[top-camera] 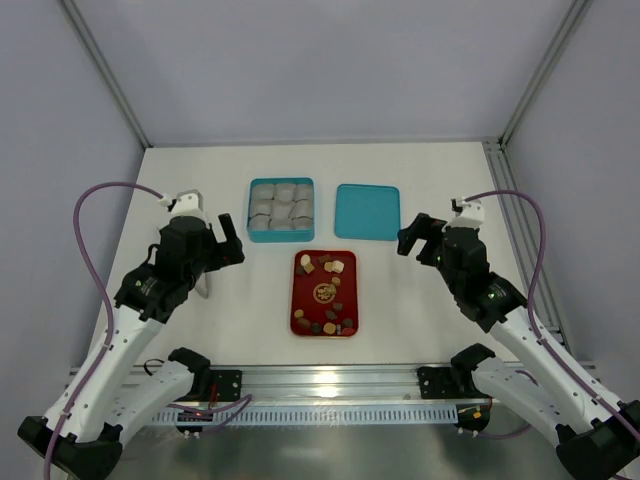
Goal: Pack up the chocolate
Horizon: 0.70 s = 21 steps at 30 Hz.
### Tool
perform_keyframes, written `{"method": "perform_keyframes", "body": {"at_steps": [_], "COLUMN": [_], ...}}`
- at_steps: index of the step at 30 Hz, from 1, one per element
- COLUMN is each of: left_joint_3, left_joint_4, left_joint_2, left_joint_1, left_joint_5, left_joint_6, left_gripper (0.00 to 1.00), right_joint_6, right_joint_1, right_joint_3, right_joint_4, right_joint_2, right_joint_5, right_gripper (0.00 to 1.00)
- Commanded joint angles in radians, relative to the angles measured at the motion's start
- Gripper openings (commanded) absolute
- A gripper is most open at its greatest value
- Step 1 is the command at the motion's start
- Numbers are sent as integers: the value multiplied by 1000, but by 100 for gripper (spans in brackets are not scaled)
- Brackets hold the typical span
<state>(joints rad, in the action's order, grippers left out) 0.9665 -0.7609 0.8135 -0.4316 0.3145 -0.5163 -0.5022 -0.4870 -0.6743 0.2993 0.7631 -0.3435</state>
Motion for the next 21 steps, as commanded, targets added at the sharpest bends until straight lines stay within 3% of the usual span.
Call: {"method": "perform_keyframes", "body": {"at_steps": [1,14,18,21], "left_joint_3": [1,35,17,-18], "left_joint_4": [-1,-135,-149,-101], "left_joint_2": [-17,41,107,165], "left_joint_1": [-2,5,62,169], "left_joint_5": [27,265,273,184], "left_joint_6": [-7,-116,-134,-105], "left_gripper": [100,100,100,100], "right_joint_6": [19,70,64,41], "right_joint_1": [-2,-2,-2,-2], "right_joint_3": [1,-16,-19,-4], "right_joint_4": [-52,-31,-40,-69], "right_joint_2": [-22,-1,41,64], "right_joint_5": [20,156,245,299], "right_gripper": [100,100,100,100]}}
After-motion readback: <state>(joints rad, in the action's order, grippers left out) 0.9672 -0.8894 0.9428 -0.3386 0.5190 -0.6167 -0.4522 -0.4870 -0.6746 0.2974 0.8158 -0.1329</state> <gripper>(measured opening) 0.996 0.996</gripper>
